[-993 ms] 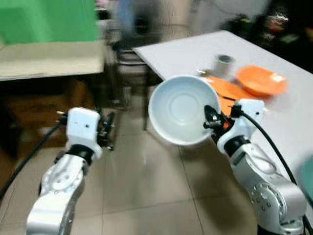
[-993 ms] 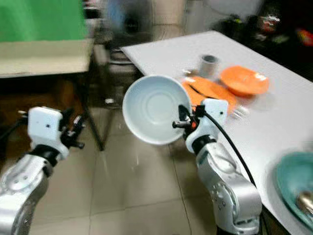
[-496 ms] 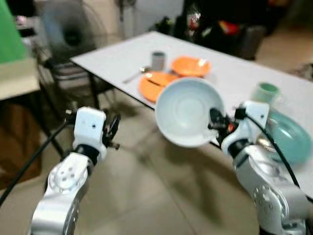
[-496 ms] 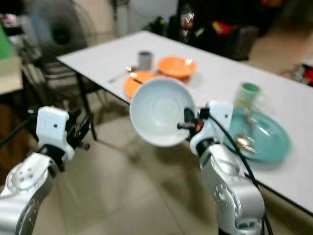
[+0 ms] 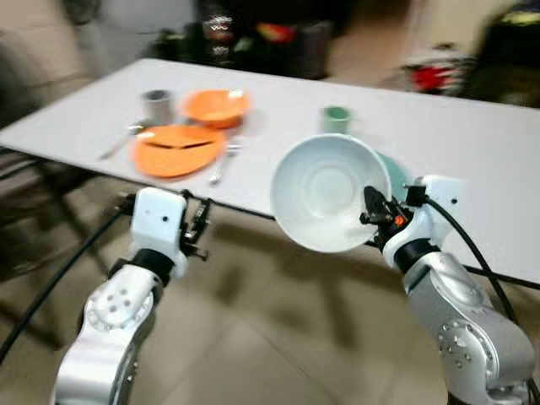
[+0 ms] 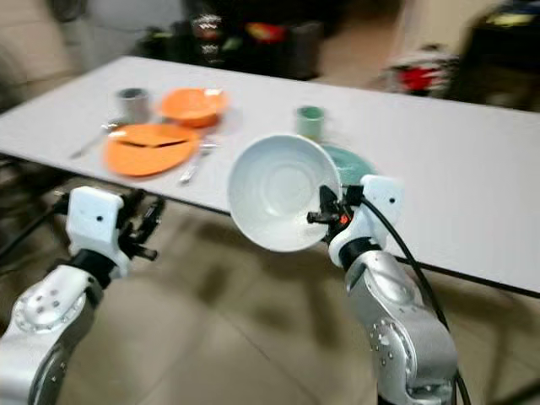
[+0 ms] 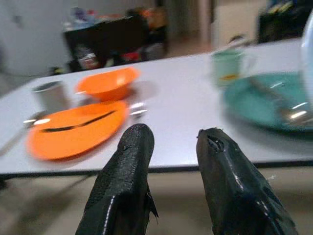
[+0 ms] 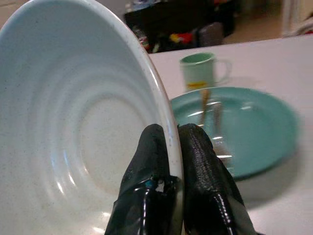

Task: Setting the table

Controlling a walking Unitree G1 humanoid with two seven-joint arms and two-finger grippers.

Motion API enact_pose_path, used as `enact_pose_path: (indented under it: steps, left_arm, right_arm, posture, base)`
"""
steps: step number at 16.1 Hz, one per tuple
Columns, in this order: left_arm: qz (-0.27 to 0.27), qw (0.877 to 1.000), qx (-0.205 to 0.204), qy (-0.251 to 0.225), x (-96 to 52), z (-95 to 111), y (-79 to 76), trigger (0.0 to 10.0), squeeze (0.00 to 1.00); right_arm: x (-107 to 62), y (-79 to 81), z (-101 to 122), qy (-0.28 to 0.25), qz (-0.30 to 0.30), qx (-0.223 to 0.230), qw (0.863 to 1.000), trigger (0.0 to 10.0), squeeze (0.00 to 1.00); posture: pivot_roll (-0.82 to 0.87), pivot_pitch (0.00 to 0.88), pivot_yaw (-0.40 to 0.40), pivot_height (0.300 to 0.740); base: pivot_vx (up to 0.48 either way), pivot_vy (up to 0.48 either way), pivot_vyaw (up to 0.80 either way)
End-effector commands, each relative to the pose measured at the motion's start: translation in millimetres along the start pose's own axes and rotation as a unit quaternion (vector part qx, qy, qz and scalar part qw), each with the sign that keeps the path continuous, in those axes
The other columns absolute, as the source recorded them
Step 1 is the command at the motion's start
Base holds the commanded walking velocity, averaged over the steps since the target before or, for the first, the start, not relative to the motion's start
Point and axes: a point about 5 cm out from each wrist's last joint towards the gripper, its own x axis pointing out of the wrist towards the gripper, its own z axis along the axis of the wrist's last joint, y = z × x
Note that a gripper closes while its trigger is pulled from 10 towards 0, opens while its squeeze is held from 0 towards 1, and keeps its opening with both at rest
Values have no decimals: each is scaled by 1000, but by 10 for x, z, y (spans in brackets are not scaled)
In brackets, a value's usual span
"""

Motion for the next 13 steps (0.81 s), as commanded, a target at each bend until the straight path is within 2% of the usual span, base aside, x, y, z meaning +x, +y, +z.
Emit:
enact_pose_path:
  steps: [1, 2, 4, 7, 10, 13]
  left_arm:
    - [-2, 1000, -5, 3, -5, -4, -4, 10000, 0]
    - [0, 1000, -3, 5, -6, -7, -1, 10000, 0]
    - [5, 1000, 16, 10, -9, -14, 16, 10000, 0]
    - [16, 1000, -5, 10, -15, -26, 17, 10000, 0]
    - [27, 1000, -6, 12, -23, -28, 27, 10000, 0]
    - [39, 999, -11, 3, -15, -15, 53, 10000, 0]
  right_arm:
    - [-19, -7, 82, -18, 0, -3, 1000, 10000, 0]
    - [-19, -9, 81, -18, 0, -3, 1000, 10000, 0]
    - [-23, -8, 80, -16, 0, -4, 1000, 10000, 0]
    - [-19, -7, 91, -17, 0, -6, 1000, 10000, 0]
    - [-6, -25, 133, -20, 2, -10, 1000, 10000, 0]
    - [67, -30, 222, -30, 10, -12, 999, 10000, 0]
  posture:
    - [-106, 0, 24, 740]
    - [-106, 0, 24, 740]
    - [-106, 0, 23, 740]
    - [-110, 0, 18, 740]
    - [-110, 0, 7, 740]
    - [-113, 0, 5, 740]
  base:
    - [0, 480, -800]
    - [0, 480, -800]
    - [0, 0, -800]
    - [0, 0, -800]
    - [0, 0, -800]
    - [0, 0, 0]
